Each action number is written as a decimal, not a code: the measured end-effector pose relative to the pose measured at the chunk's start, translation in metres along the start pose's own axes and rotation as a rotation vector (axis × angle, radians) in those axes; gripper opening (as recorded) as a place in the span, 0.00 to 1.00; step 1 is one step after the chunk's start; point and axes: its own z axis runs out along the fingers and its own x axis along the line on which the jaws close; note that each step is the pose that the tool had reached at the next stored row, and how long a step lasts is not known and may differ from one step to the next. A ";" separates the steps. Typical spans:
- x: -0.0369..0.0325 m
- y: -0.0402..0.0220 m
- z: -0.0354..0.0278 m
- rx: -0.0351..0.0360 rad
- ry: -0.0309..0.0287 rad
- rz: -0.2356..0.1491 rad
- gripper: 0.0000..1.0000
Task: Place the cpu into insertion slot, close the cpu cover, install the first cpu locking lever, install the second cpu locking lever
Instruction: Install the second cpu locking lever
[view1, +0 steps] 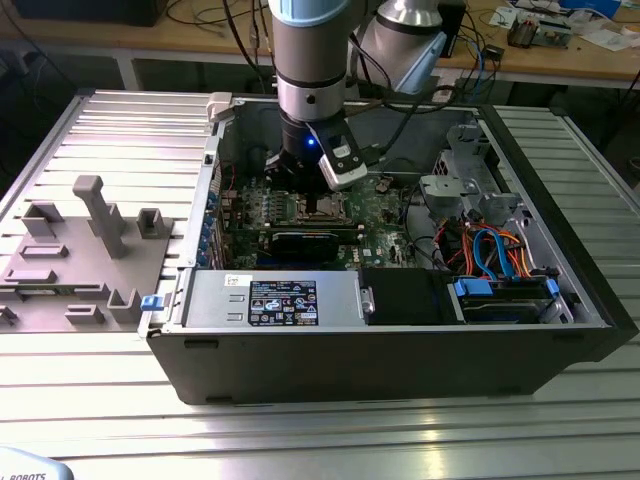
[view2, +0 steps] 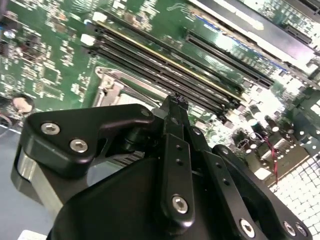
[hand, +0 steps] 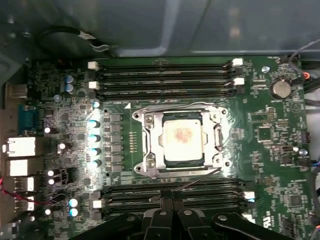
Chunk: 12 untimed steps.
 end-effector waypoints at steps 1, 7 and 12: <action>0.0018 -0.0002 0.0011 -0.0003 0.0001 0.000 0.11; 0.0066 -0.0013 0.0128 -0.0072 0.0012 -0.012 0.11; 0.0120 -0.0022 0.0223 -0.0176 0.0047 -0.055 0.11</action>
